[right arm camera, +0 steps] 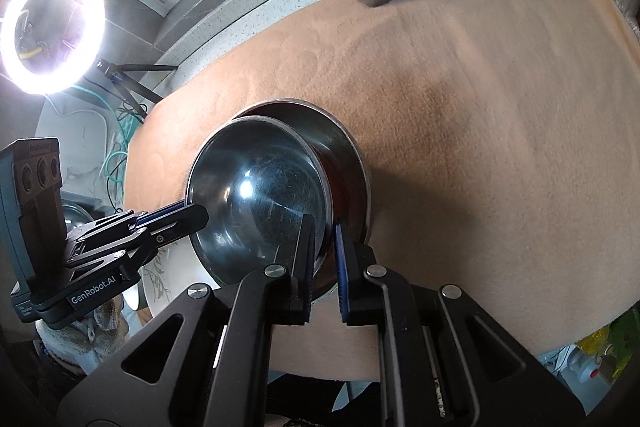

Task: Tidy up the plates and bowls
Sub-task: 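Lift the red bowl with both grippers and lower it into the large steel bowl, then open both grippers and release the red bowl's rim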

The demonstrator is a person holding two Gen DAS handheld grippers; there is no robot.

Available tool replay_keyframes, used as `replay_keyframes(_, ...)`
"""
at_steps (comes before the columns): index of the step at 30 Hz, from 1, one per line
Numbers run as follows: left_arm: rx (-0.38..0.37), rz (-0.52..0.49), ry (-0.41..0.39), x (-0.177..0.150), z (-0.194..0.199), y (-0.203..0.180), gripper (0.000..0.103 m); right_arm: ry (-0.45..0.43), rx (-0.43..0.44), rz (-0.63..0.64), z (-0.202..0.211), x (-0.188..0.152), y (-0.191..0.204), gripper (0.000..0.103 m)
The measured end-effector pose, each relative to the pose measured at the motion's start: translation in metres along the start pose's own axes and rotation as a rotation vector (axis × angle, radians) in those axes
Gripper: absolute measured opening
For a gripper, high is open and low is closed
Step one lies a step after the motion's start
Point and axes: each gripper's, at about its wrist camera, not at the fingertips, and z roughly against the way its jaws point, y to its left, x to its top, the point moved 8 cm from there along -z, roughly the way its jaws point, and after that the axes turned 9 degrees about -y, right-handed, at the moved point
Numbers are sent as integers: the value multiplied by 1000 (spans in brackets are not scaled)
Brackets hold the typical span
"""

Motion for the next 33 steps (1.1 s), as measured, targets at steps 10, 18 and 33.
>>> replay_keyframes(10,35,-3,17,-5,-9,2,9,17,-28,24,-9,-2,1,10)
replay_keyframes(18,55,-12,10,-4,-10,3,9,10,-48,51,-13,-2,3,10)
replay_keyframes(33,48,-3,-16,-1,-4,3,11,-21,-53,59,-6,0,5,21)
